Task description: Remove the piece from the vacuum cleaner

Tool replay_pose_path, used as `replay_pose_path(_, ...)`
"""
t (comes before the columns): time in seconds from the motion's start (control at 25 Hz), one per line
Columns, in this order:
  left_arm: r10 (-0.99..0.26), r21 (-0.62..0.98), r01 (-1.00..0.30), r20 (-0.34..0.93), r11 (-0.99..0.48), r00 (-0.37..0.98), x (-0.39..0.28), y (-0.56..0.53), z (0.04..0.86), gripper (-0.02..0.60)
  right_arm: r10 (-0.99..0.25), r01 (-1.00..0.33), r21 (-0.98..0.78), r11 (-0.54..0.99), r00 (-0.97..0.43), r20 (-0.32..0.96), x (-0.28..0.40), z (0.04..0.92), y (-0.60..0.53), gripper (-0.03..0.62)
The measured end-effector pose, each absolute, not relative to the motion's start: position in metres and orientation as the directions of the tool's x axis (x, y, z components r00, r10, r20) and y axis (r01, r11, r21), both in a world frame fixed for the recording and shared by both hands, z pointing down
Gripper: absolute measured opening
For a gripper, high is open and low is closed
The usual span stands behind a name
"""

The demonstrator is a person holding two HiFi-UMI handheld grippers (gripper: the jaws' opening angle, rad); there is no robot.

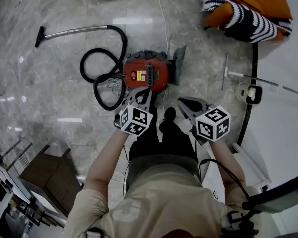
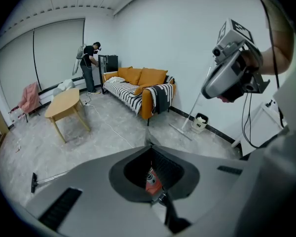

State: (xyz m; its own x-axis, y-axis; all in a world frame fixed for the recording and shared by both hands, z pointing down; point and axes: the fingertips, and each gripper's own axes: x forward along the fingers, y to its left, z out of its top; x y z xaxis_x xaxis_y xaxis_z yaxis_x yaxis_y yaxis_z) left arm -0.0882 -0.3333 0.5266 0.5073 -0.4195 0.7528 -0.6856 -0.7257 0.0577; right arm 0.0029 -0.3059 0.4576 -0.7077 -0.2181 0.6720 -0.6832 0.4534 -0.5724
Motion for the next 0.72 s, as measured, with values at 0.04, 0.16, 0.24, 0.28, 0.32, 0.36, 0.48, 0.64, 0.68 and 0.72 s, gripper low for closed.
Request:
replay_pose_path(0.04,-0.416,0.057,-0.685,0.757,-0.727,0.504,-0.088,-0.338,0.538,0.003,-0.224,-0.691,-0.572,0.442,-0.703,0.675,0.0,0.47,-0.316,0.0)
replay_pose_path(0.16,-0.399,0.054,-0.68,0.774,-0.732,0.491,-0.088,-0.342,0.572,0.003,-0.231,-0.696,-0.587,0.412,-0.703,0.672,-0.015,0.502,-0.338,0.0)
replay_pose_path(0.24,-0.395,0.047,-0.68,0.784,-0.731,0.479,-0.087,-0.343,0.592,0.003,-0.233,-0.702,-0.587,0.404,-0.699,0.676,-0.02,0.52,-0.349,0.0)
replay_pose_path(0.28,-0.397,0.042,-0.683,0.787,-0.729,0.473,-0.087,-0.345,0.601,0.003,-0.238,-0.71,-0.58,0.4,-0.692,0.682,-0.02,0.53,-0.354,0.0)
replay_pose_path(0.32,-0.401,0.038,-0.687,0.788,-0.726,0.467,-0.087,-0.347,0.609,0.003,-0.243,-0.719,-0.573,0.393,-0.682,0.689,-0.017,0.54,-0.359,0.0)
replay_pose_path(0.36,-0.404,0.037,-0.691,0.789,-0.721,0.463,-0.088,-0.349,0.617,0.003,-0.247,-0.729,-0.566,0.385,-0.673,0.698,-0.015,0.55,-0.363,0.0)
replay_pose_path(0.48,-0.41,0.036,-0.705,0.792,-0.709,0.453,-0.088,-0.353,0.637,0.003,-0.248,-0.753,-0.546,0.369,-0.645,0.723,-0.007,0.58,-0.371,0.0)
replay_pose_path(0.64,-0.431,0.022,-0.727,0.793,-0.687,0.431,-0.088,-0.359,0.661,0.003,-0.237,-0.771,-0.519,0.369,-0.618,0.75,0.0,0.615,-0.376,0.0)
replay_pose_path(0.68,-0.442,0.015,-0.736,0.791,-0.677,0.423,-0.088,-0.362,0.666,0.003,-0.236,-0.776,-0.513,0.367,-0.611,0.755,0.002,0.624,-0.378,0.0)
replay_pose_path(0.72,-0.452,0.01,-0.745,0.789,-0.667,0.415,-0.089,-0.364,0.67,0.003,-0.237,-0.781,-0.508,0.364,-0.605,0.76,0.004,0.632,-0.379,0.0)
